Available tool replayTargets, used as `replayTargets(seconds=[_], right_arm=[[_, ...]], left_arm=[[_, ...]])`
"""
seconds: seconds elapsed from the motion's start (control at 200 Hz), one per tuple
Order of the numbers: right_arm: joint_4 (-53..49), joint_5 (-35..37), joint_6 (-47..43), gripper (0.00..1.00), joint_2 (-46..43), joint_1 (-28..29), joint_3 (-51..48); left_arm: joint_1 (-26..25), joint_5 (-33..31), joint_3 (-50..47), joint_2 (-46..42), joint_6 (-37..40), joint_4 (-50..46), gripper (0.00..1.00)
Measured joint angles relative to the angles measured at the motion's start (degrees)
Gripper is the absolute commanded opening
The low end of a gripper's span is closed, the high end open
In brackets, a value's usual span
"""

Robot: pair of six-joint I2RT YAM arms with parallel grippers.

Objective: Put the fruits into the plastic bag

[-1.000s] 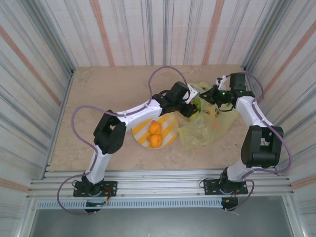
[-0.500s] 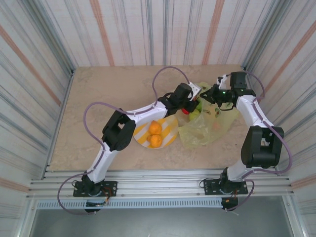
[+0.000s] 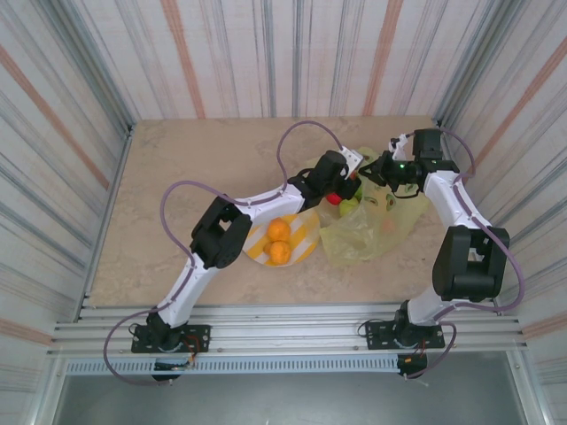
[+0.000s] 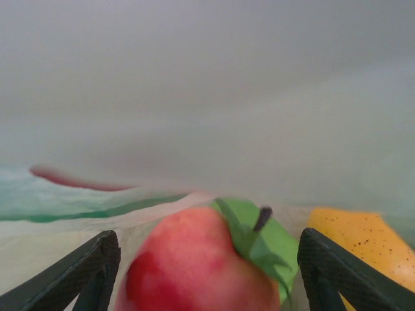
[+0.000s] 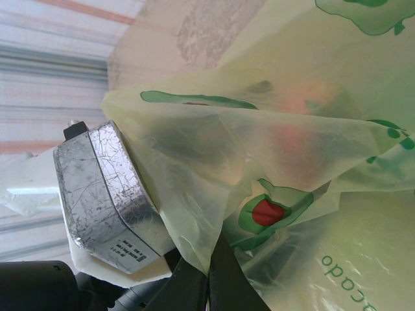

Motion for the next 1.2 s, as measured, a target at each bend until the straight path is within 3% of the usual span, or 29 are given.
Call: replayTargets(seconds=[0.245, 0.501, 0.832, 1.062, 1.202], right_arm=[[0.0, 0.0, 0.0, 0.00, 0.0, 0.0, 0.0], [0.0, 0.0, 0.0, 0.00, 0.0, -0.1, 0.0], [0.0, 0.0, 0.0, 0.00, 0.0, -0.1, 0.0], [0.0, 0.0, 0.0, 0.00, 0.0, -0.1, 0.0], [0.2, 0.0, 0.0, 0.00, 0.0, -0.2, 0.0]], left_arm=[[0.0, 1.1, -3.2, -1.3, 0.0, 0.8, 0.79], [0.0, 4.4, -10.9, -8.6, 0.0, 0.8, 0.77], [0.0, 11.7, -18.4, -18.9, -0.7, 0.7, 0.68], [0.0, 15.5, -23.9, -24.5, -2.0, 0.0, 0.68], [0.1, 21.0, -27.6, -28.4, -3.0, -0.1, 0.70]])
